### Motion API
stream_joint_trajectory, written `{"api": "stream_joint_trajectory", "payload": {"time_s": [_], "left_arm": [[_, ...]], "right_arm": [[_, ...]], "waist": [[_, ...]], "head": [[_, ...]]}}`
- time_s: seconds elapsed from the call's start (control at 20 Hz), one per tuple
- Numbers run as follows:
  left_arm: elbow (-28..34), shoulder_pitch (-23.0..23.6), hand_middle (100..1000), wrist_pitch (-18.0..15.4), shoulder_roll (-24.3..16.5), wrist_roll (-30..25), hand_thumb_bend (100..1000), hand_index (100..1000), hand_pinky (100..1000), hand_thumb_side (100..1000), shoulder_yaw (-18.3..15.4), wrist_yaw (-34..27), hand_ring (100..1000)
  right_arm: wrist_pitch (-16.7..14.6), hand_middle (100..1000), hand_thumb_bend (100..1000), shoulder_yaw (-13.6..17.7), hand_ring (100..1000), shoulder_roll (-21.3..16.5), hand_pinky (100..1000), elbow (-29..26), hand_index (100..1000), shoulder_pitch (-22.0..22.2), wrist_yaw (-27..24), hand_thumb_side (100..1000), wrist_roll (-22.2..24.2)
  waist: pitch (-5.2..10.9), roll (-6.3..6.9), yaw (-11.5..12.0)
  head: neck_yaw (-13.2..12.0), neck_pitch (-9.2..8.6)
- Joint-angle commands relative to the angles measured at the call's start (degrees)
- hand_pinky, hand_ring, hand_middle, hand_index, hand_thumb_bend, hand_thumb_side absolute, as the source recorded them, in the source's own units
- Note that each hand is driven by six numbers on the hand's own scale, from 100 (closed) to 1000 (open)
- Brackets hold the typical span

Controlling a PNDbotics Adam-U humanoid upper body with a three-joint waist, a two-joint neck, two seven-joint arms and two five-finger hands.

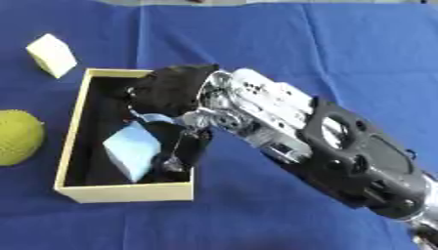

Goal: Pick up objects on the table and place them in the box.

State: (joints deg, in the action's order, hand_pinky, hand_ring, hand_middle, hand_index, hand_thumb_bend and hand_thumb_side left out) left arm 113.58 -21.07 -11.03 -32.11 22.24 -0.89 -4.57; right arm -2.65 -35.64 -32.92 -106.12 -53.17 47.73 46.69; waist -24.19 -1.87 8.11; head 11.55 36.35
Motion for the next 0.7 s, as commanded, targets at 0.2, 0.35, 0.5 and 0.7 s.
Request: {"api": "stream_joint_trajectory", "payload": {"time_s": [0.2,0.35,0.5,0.7], "left_arm": [[1.0,-0.2,656,0.0,-0.7,-0.3,128,822,779,778,-0.1,-0.5,748],[1.0,-0.2,657,0.0,-0.6,-0.3,129,822,779,778,-0.1,-0.5,748],[1.0,-0.1,657,0.0,-0.6,-0.3,129,822,779,777,-0.1,-0.5,748],[1.0,0.0,657,0.0,-0.6,-0.3,128,821,780,777,-0.2,-0.5,749]], "right_arm": [[-1.2,884,293,1.1,948,-0.1,920,0.6,943,-0.7,1.4,285,-1.1],[-1.2,886,309,1.1,945,0.0,919,0.7,946,-0.7,1.5,257,-1.4],[-0.6,886,311,1.5,945,0.0,919,0.4,946,-0.7,1.9,255,-2.2],[0.7,858,222,2.8,909,-0.1,905,-0.9,930,-0.3,0.7,222,-3.5]], "waist": [[1.20,0.26,0.0],[1.23,0.26,0.0],[1.35,0.23,-0.1],[1.47,0.23,-0.1]], "head": [[0.0,-0.58],[0.0,-0.66],[-0.3,-1.05],[-0.8,-1.04]]}}
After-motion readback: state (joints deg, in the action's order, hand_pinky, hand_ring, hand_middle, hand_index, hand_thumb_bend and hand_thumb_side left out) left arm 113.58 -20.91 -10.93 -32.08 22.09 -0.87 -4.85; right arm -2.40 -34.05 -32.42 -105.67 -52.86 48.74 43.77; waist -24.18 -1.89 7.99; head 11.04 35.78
